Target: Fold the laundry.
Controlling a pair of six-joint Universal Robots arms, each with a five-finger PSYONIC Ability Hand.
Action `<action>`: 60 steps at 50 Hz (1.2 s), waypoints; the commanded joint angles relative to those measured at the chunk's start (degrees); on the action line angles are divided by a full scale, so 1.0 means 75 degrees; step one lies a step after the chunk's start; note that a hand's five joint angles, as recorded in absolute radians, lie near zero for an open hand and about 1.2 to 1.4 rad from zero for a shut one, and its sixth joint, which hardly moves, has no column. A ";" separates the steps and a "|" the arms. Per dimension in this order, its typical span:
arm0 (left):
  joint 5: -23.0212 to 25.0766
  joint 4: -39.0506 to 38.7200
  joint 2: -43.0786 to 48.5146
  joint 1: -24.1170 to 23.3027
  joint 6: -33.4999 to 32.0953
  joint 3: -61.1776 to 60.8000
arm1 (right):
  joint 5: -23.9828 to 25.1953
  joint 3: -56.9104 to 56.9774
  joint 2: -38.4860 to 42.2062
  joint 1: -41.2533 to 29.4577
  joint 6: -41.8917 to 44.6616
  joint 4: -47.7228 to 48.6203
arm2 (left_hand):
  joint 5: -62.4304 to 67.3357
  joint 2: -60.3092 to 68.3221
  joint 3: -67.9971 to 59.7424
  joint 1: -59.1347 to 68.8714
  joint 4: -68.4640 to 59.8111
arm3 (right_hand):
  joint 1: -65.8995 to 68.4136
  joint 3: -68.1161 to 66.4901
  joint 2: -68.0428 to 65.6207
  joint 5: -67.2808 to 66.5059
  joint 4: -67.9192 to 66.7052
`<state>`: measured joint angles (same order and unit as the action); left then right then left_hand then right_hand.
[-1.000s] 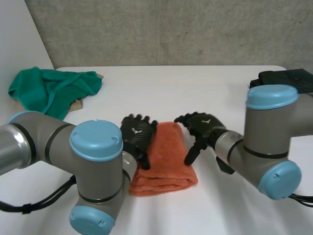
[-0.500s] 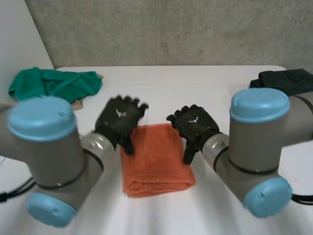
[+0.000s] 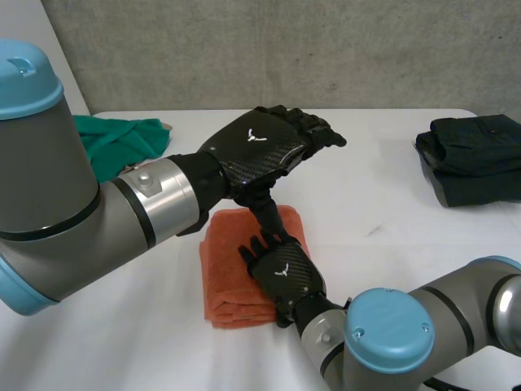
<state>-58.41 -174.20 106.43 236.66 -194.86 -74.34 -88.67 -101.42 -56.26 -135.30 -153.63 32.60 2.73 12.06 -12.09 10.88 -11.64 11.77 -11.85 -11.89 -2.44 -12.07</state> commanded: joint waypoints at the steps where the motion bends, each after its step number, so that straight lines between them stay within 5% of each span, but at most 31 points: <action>1: -0.0075 -0.0059 0.0035 -0.0196 0.0012 -0.0026 | 0.0010 0.0281 0.0317 0.0028 0.0398 0.0457 | -0.0224 -0.0134 0.0138 0.0023 0.0077 | 0.0490 -0.0479 -0.0475 -0.0402 -0.0450; 14: -0.0075 -0.0070 0.0047 -0.0161 0.0012 0.0103 | 0.0139 0.0843 0.0470 0.0063 0.0410 0.0680 | -0.0224 -0.0134 0.0138 0.0023 0.0077 | 0.5805 -0.5794 -0.5789 -0.5716 -0.5765; 17: -0.0075 -0.0070 0.0082 -0.0149 0.0012 0.0173 | 0.0162 0.1100 0.0669 0.0087 0.0398 0.0633 | -0.0224 -0.0134 0.0138 0.0023 0.0077 | 0.9087 -0.9076 -0.9071 -0.8998 -0.9047; 27: -0.0098 -0.0106 0.0094 -0.0137 0.0070 0.0536 | 0.0127 0.2401 0.0354 0.1234 0.0339 0.0692 | -0.0224 -0.0134 0.0138 0.0023 0.0078 | 0.9097 -0.9086 -0.9082 -0.9009 -0.9057; 37: -0.0461 -0.0293 0.0047 0.0097 0.1089 0.1556 | 0.0267 0.4381 0.0013 0.3214 -0.0679 0.1288 | -0.0246 -0.0156 0.0160 0.0001 0.0100 | 0.9097 -0.9086 -0.9082 -0.9009 -0.9057; 43: -0.0497 -0.0551 0.0035 0.0168 0.1336 0.1592 | 0.1017 0.5190 0.0352 0.4550 -0.1336 0.2202 | -0.0246 -0.0156 0.0160 0.0001 0.0100 | 0.9097 -0.9086 -0.9082 -0.9009 -0.9057; 60: -0.0508 -0.0563 0.0527 0.0039 0.1313 0.1427 | 0.3524 0.6093 0.3633 0.7609 -0.2766 0.3669 | -0.0201 -0.0111 0.0115 0.0046 0.0055 | 0.9097 -0.9086 -0.9082 -0.9009 -0.9057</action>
<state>-62.20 -178.46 108.92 237.20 -184.96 -63.63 -69.41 -55.05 -36.38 -83.83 -170.69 59.50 2.73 12.06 -12.09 10.88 -11.64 56.53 -65.57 -64.70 -52.30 -68.64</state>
